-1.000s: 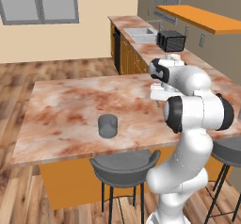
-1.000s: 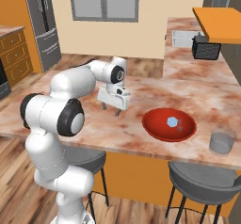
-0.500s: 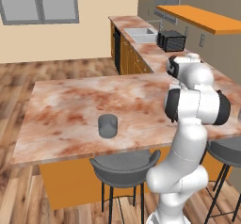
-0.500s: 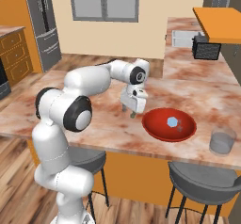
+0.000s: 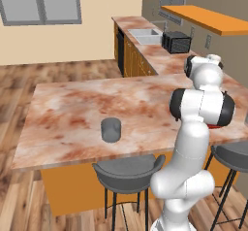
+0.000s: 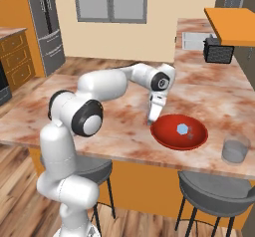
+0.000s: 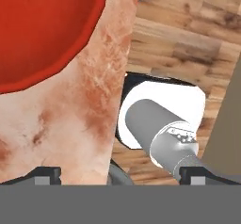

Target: There are four ice cubes in the ice bowl. Place two ice cubes in each glass of water.

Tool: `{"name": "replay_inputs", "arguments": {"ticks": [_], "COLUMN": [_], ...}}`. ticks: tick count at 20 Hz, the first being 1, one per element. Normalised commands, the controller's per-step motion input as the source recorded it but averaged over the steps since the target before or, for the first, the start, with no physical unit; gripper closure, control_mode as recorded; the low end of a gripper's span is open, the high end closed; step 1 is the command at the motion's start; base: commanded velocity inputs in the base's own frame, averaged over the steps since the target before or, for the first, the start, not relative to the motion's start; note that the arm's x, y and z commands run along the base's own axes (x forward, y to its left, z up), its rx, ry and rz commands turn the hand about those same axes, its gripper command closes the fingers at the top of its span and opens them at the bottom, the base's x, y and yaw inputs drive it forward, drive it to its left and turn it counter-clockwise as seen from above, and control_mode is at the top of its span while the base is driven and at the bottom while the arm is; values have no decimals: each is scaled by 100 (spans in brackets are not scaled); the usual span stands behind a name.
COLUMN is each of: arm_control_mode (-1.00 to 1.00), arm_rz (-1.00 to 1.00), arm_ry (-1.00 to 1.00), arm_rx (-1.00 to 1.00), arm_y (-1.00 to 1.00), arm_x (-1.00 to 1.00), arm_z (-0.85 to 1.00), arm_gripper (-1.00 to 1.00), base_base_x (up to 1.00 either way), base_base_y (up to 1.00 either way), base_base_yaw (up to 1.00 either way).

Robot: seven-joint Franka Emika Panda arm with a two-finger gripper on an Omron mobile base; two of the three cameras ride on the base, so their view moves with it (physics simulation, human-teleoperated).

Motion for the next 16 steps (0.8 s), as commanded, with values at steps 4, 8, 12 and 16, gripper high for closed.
{"name": "replay_inputs", "arguments": {"ticks": [4,8,12,16], "arm_control_mode": [-100,-100,-100,-100], "arm_rz": [-29,-8,2,9], "arm_ry": [5,0,-11,-32], "arm_rx": [-14,-25,-24,-18], "arm_y": [-41,-24,-21,-4], "arm_x": [-9,0,-1,-1], "arm_z": [0,-1,-12,-26], "arm_gripper": [-100,-100,-100,-100], "base_base_x": [0,0,0,0], "base_base_y": [0,0,0,0], "base_base_yaw": [0,0,0,0]}}
